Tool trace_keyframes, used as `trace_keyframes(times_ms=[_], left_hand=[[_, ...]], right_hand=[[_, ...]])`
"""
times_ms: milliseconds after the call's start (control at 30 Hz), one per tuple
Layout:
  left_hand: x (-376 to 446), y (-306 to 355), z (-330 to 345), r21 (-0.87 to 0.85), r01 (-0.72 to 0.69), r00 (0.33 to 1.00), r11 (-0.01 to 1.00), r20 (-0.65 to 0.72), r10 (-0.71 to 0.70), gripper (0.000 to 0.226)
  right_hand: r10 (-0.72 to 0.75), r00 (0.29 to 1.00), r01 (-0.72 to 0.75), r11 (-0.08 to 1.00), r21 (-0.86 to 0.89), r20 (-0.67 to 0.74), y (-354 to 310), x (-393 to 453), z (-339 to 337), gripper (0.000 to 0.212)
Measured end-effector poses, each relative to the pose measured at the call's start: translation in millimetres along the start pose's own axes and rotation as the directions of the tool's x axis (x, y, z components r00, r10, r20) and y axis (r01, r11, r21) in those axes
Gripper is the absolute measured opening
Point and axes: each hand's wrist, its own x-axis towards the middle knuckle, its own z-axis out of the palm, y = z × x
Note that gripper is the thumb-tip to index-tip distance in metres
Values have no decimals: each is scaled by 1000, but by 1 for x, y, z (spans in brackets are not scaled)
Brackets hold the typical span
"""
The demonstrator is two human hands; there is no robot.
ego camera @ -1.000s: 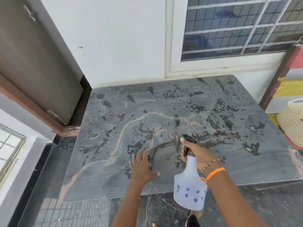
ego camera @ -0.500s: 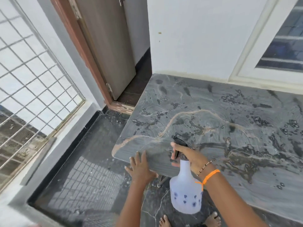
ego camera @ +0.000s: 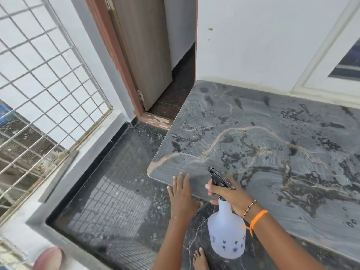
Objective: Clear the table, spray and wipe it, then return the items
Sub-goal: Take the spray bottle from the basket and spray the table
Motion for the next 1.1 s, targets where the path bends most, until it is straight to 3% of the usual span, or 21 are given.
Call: trace_keyframes(times_ms=[267,433,533,600,700,867,967,1100], left_hand=[[3,68,25,64,-380,924,923,75,376,77],[-7,94,48,73,-458,883,886,146,445,80],[-12,104,56,86,-482,871,872,152,467,77],[-16,112,60,76,-496,862,865,161,480,76],[-24,130,69,68,-529,838,846,200,508,73],[-37,166,96,-2,-611,759,791,281,587,68],[-51,195,115,-68,-660,696,748,320,643,67],[-73,235,139,-110,-696,638,710,358,682,68]], right_hand=[[47,970,-35,998,54,-237,35,-41,-62,16],[118,919,-100,993,66,-377,57,-53,-102,27],[179,866,-100,977,187,-467,69,-57,-124,38],[243,872,-115,946,304,-425,75,-62,-137,42],[275,914,-140,905,402,-300,83,-81,-156,30],[199,911,-9,887,463,-362,107,-118,-196,10],[234,869,40,845,533,-437,126,-140,-228,9],[362,743,70,795,603,-563,150,-158,-263,20]])
